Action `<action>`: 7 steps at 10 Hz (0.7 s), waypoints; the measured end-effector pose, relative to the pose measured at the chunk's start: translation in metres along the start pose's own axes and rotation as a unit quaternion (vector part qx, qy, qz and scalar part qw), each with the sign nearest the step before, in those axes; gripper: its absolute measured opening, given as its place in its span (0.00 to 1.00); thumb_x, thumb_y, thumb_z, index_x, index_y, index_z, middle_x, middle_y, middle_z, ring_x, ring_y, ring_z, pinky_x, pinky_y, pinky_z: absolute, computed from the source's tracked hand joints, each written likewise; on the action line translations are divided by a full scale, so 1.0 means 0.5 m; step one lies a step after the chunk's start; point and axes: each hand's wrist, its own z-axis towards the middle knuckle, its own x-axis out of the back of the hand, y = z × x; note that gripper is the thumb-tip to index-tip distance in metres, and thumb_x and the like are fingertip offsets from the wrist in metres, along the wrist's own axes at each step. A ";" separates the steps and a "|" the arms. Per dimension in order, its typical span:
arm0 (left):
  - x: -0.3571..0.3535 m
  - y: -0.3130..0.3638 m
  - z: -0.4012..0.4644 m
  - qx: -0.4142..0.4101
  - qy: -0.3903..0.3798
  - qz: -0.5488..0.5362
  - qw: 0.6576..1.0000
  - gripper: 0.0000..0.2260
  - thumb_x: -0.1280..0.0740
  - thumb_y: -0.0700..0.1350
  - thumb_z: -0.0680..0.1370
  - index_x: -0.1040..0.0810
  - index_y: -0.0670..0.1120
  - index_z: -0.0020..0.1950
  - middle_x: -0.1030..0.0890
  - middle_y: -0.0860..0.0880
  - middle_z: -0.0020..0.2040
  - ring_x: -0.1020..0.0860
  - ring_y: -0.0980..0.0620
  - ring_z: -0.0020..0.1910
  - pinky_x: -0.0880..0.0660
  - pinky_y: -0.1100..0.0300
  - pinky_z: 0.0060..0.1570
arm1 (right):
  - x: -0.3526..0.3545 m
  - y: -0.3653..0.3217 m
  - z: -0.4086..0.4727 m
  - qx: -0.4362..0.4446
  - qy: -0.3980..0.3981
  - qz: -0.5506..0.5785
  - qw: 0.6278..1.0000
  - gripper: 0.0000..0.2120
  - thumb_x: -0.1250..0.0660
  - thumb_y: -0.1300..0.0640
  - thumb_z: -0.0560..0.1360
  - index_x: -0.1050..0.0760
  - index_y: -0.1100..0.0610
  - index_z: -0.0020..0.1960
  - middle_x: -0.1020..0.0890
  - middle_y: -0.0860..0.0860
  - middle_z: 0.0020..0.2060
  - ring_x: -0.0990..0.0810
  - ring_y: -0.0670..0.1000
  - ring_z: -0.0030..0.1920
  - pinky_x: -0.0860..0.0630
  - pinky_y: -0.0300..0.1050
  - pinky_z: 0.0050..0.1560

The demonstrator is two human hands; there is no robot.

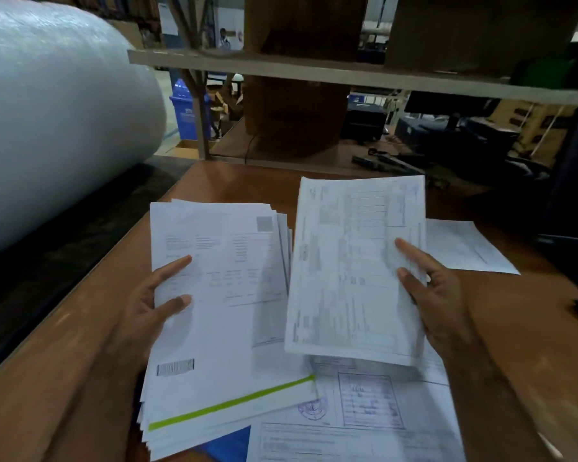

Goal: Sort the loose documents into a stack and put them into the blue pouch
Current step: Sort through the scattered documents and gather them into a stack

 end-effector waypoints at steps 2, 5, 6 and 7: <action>-0.006 0.002 0.002 0.000 -0.010 -0.001 1.000 0.23 0.35 0.28 0.78 0.23 0.52 0.66 0.21 0.61 0.59 0.16 0.62 0.49 0.19 0.68 0.38 | -0.052 -0.055 -0.003 -0.024 -0.063 0.019 0.998 0.21 0.27 0.55 0.76 0.22 0.38 0.65 0.22 0.34 0.66 0.19 0.41 0.62 0.17 0.41 0.50; 0.004 0.022 -0.001 -0.053 -0.009 0.195 0.979 0.25 0.32 0.59 0.79 0.33 0.64 0.75 0.33 0.70 0.69 0.29 0.66 0.63 0.34 0.79 0.59 | -0.220 -0.004 -0.012 0.003 -0.214 -0.247 0.945 0.43 0.23 0.43 0.72 0.42 0.40 0.80 0.34 0.36 0.71 0.35 0.36 0.68 0.38 0.26 0.65; 0.005 0.016 0.007 -0.042 -0.038 0.216 0.975 0.34 0.32 0.64 0.76 0.43 0.68 0.78 0.35 0.71 0.71 0.29 0.62 0.65 0.34 0.61 0.67 | -0.273 0.009 -0.012 0.011 -0.220 -0.238 0.946 0.49 0.22 0.43 0.71 0.46 0.45 0.83 0.36 0.39 0.73 0.37 0.37 0.70 0.36 0.34 0.70; 0.022 0.009 0.016 0.007 -0.024 0.215 0.976 0.36 0.27 0.51 0.78 0.43 0.72 0.77 0.36 0.64 0.77 0.31 0.51 0.73 0.33 0.42 0.72 | -0.317 0.007 -0.016 0.016 -0.262 -0.259 0.929 0.50 0.25 0.39 0.73 0.51 0.48 0.84 0.42 0.45 0.80 0.41 0.43 0.77 0.41 0.38 0.74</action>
